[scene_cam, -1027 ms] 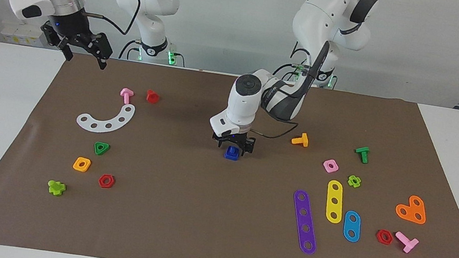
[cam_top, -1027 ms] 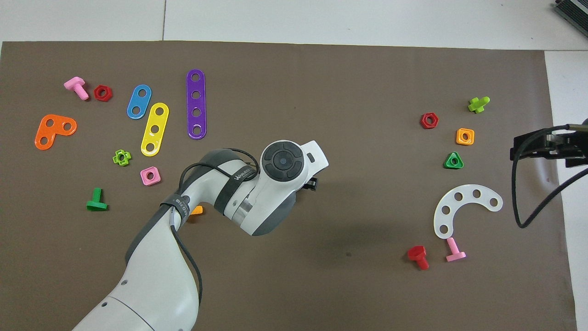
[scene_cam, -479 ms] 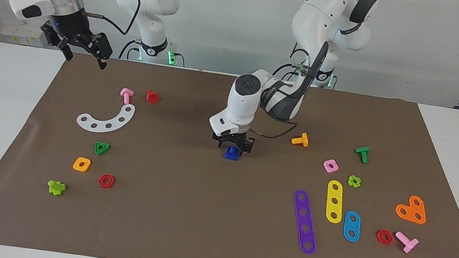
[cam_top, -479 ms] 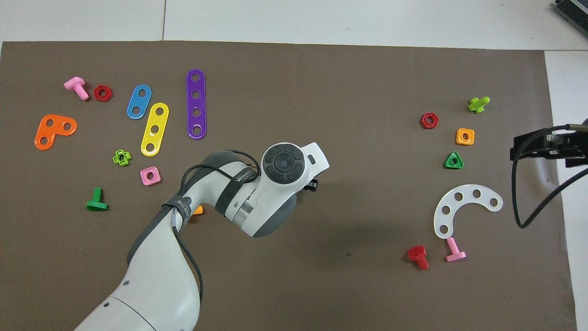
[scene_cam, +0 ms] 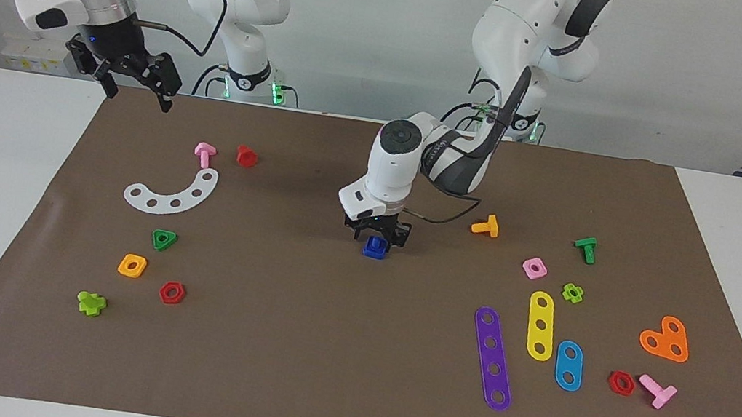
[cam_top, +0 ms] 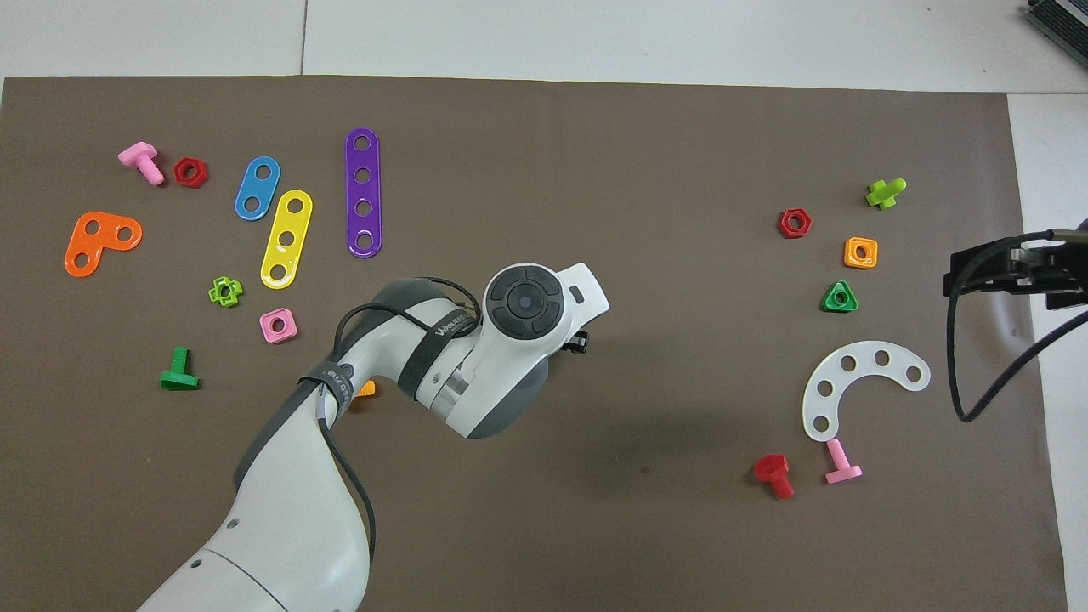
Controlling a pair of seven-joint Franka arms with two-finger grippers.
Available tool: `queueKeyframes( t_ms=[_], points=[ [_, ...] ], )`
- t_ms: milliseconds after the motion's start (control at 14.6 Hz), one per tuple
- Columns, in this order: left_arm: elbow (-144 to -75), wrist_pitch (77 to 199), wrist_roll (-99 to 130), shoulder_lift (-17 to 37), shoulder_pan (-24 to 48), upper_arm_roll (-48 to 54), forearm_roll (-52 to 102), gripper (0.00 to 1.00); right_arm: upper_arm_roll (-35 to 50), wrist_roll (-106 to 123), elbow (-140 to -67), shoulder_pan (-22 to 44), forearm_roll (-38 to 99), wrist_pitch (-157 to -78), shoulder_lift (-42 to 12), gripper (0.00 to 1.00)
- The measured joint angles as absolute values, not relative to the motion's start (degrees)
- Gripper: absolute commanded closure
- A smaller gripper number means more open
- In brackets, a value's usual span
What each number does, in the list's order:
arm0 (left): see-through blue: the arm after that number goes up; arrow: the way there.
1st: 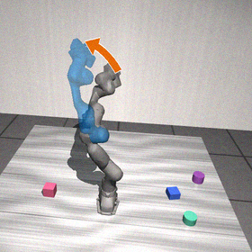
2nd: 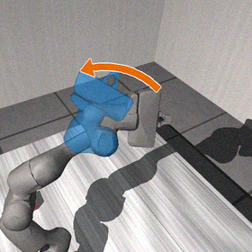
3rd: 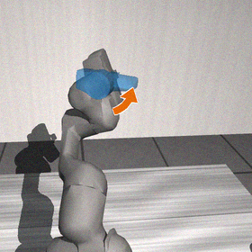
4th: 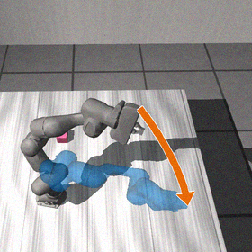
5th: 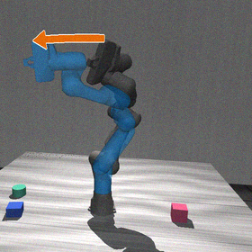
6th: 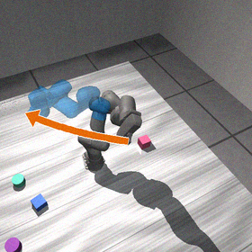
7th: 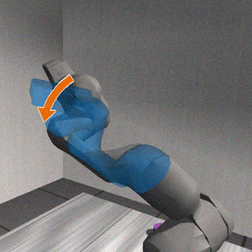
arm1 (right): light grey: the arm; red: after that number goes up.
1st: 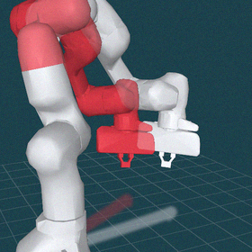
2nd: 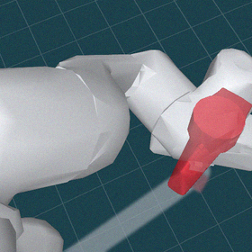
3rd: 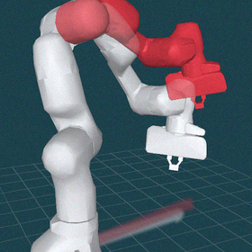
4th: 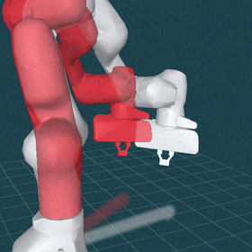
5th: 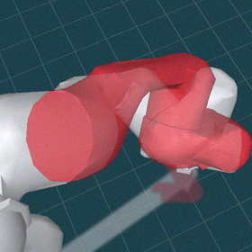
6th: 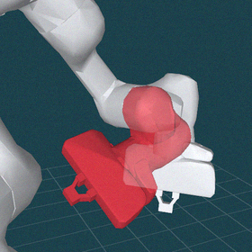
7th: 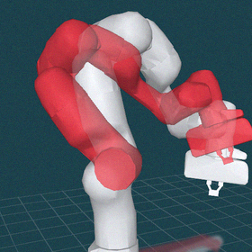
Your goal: Unscrew and place screws in storage area
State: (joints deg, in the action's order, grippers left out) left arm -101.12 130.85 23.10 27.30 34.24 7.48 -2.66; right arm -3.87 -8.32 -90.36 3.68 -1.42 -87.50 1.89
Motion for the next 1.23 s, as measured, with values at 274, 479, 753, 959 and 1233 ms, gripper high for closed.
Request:
queueKeyframes(
  t_ms=[274,479,753,959,1233],
  points=[
    [-100.81,130.72,23.1,27.26,34.24,7.42,-2.66,0.24,-3.87,-8.32,-90.36,3.68,-1.42,-87.5,1.89,0.0],
    [-100.72,130.66,23.1,27.2,34.24,7.4,-2.67,0.27,-3.87,-8.32,-90.36,3.68,-1.42,-87.5,1.89,0.0],
    [-100.74,130.47,23.1,27.2,34.24,7.39,-2.67,0.3,-3.87,-8.32,-90.36,3.68,-1.42,-87.5,1.89,0.0],
    [-100.74,130.4,23.09,27.2,34.24,7.38,-2.67,0.34,-3.87,-8.32,-90.36,3.68,-1.42,-87.5,1.89,0.0],
    [-100.74,130.38,22.95,27.2,34.24,7.33,-2.68,0.38,-3.87,-8.32,-90.36,3.68,-1.42,-87.5,1.89,0.0]
  ],
)
